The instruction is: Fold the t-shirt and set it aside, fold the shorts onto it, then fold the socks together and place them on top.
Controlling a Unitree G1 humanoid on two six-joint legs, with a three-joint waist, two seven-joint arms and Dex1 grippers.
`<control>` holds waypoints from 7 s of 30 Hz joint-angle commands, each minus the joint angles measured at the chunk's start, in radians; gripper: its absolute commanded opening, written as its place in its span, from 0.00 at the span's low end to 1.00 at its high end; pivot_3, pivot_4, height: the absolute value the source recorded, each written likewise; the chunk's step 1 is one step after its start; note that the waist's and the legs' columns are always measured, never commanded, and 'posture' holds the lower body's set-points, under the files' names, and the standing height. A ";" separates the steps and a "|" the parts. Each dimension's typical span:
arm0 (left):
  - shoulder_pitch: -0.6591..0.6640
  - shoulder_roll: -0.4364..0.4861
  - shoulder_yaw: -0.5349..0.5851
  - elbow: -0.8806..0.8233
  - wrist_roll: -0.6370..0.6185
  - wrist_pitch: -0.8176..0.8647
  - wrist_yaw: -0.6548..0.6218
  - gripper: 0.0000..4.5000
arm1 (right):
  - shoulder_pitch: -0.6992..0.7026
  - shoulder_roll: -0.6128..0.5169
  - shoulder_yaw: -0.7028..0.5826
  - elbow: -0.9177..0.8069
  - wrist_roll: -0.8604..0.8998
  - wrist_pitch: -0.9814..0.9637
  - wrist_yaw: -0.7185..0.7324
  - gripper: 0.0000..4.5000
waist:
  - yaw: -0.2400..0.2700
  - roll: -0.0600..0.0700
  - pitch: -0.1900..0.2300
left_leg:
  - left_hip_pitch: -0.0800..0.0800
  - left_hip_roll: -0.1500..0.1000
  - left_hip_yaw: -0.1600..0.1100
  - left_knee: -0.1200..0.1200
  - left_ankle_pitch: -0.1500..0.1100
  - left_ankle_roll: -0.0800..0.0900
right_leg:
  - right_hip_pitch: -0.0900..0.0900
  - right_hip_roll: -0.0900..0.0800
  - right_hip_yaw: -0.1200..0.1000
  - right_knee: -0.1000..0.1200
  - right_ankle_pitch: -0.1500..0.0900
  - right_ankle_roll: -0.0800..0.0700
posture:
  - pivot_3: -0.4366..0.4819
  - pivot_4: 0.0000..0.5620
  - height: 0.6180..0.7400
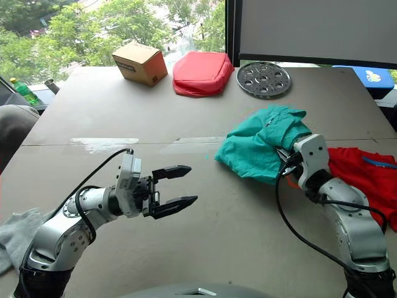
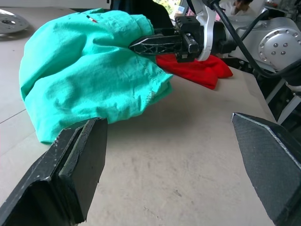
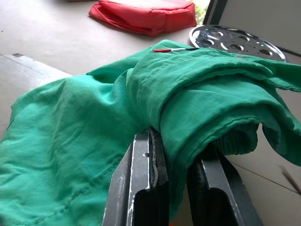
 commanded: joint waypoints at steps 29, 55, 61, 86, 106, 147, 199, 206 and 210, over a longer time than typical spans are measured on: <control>-0.122 -0.032 -0.099 0.031 -0.038 0.024 -0.138 1.00 | 0.334 0.328 -0.610 -0.003 0.395 0.147 -0.365 0.43 | -0.002 0.007 -0.005 | 0.002 -0.001 0.000 0.000 0.001 0.005 | 0.000 0.001 0.008 0.001 0.000 0.000 | 0.48 0.27 0.99; 0.271 -0.210 0.396 -0.354 -0.088 0.209 0.656 1.00 | -0.159 -0.274 0.200 -0.009 0.414 -0.184 0.584 0.98 | 0.004 -0.014 0.008 | 0.015 -0.004 -0.004 0.000 -0.002 0.008 | 0.008 0.002 0.011 0.000 0.004 -0.006 | 0.48 0.27 0.99; 0.682 -0.338 0.594 -0.555 -0.045 0.166 0.784 1.00 | -0.404 -0.154 0.377 0.231 0.350 -0.271 0.787 0.98 | 0.015 -0.014 0.009 | 0.014 -0.005 -0.008 0.003 -0.004 0.004 | 0.009 0.001 0.009 -0.001 0.004 -0.007 | 0.48 0.27 0.99; 0.542 -0.381 0.697 -0.194 0.220 0.404 1.019 1.00 | -0.478 0.034 0.403 0.308 0.345 -0.317 0.811 0.98 | 0.024 -0.010 0.010 | 0.013 -0.003 -0.008 0.003 -0.005 0.004 | 0.009 0.000 0.003 0.000 0.004 -0.007 | 0.48 0.27 0.99; 0.446 -0.346 0.489 -0.336 -0.010 0.476 0.802 0.01 | -0.414 -0.021 0.345 0.252 0.356 -0.267 0.732 1.00 | 0.028 0.006 -0.003 | 0.014 -0.005 -0.008 0.004 -0.005 0.004 | 0.011 -0.005 0.000 -0.001 0.004 -0.007 | 0.48 0.27 0.99; -0.665 0.070 0.073 0.629 -0.129 0.858 0.358 0.50 | 0.045 -0.122 0.247 -0.070 0.241 -0.271 0.455 1.00 | 0.030 -0.008 0.006 | 0.013 -0.013 -0.014 0.005 0.001 0.004 | 0.016 0.001 0.003 0.001 0.007 -0.002 | 0.48 0.27 0.99; -0.557 -0.495 0.742 0.287 -0.960 0.943 1.280 0.00 | -0.600 0.425 0.397 0.625 0.329 0.262 0.171 0.74 | -0.001 -0.017 0.009 | 0.015 -0.013 -0.023 0.005 0.007 -0.004 | 0.018 -0.001 0.001 0.012 0.009 -0.004 | 0.48 0.27 0.99; -0.423 -0.395 0.577 0.232 -1.122 0.725 1.334 0.00 | -0.613 0.420 0.368 0.617 0.335 0.269 0.195 0.01 | -0.003 -0.017 0.009 | 0.016 -0.013 -0.023 0.005 0.006 -0.005 | 0.018 -0.001 0.002 0.012 0.010 -0.006 | 0.48 0.27 0.99; -0.388 -0.362 0.509 0.211 -1.150 0.623 1.322 0.00 | -0.623 0.403 0.367 0.600 0.345 0.283 0.227 0.01 | -0.002 -0.017 0.009 | 0.016 -0.014 -0.023 0.005 0.006 -0.005 | 0.018 -0.001 0.002 0.012 0.009 -0.006 | 0.48 0.27 0.99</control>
